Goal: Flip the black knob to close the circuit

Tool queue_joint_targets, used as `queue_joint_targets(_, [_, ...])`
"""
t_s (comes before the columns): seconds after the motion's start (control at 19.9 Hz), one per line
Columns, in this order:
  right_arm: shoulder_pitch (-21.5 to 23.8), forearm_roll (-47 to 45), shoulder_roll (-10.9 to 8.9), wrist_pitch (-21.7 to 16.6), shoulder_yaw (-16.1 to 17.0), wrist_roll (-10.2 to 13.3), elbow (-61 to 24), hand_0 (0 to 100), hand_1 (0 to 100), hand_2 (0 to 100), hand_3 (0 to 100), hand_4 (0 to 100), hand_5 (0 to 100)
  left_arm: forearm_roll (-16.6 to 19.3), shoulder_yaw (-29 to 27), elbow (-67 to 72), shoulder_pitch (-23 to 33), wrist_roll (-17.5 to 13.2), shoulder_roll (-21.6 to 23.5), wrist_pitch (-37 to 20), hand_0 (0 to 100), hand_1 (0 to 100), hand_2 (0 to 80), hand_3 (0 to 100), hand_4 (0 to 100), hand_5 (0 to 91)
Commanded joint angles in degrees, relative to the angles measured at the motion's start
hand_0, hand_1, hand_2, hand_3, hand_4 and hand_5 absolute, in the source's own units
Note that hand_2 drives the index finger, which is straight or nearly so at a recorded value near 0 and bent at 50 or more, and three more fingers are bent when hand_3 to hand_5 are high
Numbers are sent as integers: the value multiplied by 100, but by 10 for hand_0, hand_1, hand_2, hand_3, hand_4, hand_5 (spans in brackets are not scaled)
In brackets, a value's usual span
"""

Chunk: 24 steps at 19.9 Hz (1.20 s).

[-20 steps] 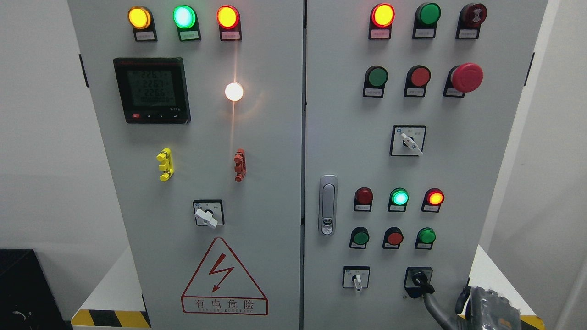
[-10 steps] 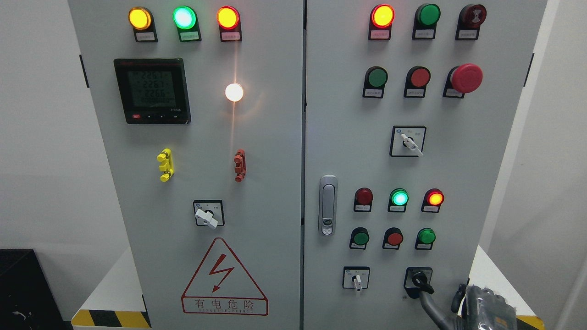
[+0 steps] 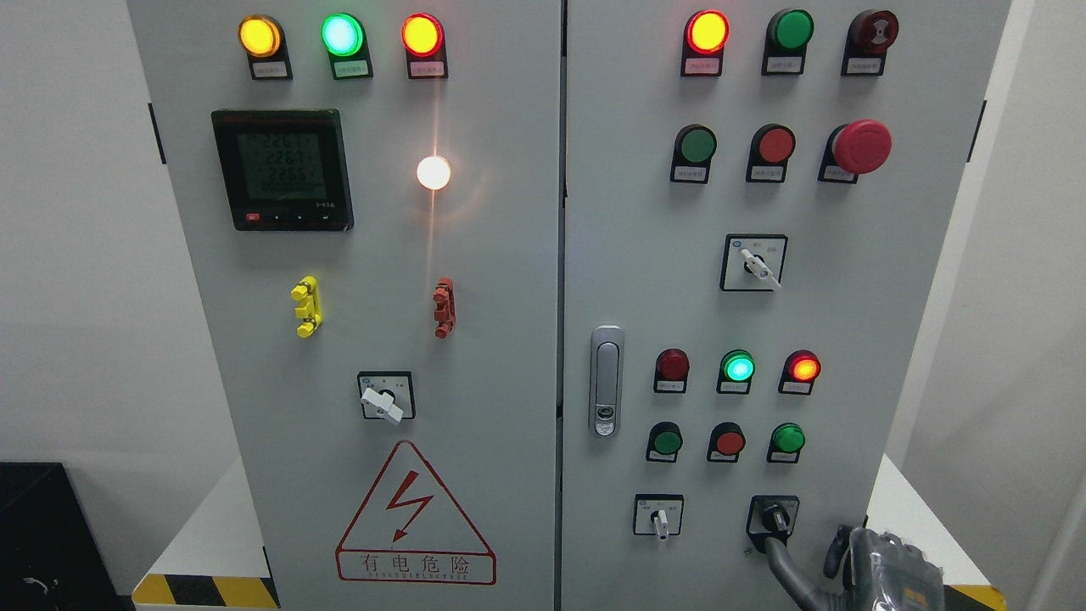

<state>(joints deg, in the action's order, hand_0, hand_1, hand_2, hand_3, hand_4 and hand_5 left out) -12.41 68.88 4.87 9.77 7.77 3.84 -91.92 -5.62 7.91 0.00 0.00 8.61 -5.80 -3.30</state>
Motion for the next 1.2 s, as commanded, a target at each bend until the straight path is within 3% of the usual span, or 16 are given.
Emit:
queue_joint_targets(0.0, [124,2,-22,-115,-337,-67,-116,0,76,777,971,902,1000,0,0,-167,123,0,0,4,120,556,0,0,0,0])
queue_joint_targets(0.65, [898,-24,75,-142,-522,-67,-1284,0,89,750,953,888,1000,0,0,-167,132,0,0,4,120,556,0,0,0,0])
queue_joint_targets(0.85, [1152,-717,145,-133,-697,-67,-1653,0,94,711,931,851,1000,0,0,-167,132,0,0,4,120,556,0,0,0,0])
queue_joint_targets(1.0, [1407,-1340,215,-150,-759,-67,-1855,0,104,619,873,803,850,0,0,-167,132,0,0,4,120,556,0,0,0,0])
queue_joint_targets(1.15, [1574,-2139,242,-159,-759,-59,-2031,0,109,511,744,715,723,0,0,-167,132,0,0,4,120,556,0,0,0,0])
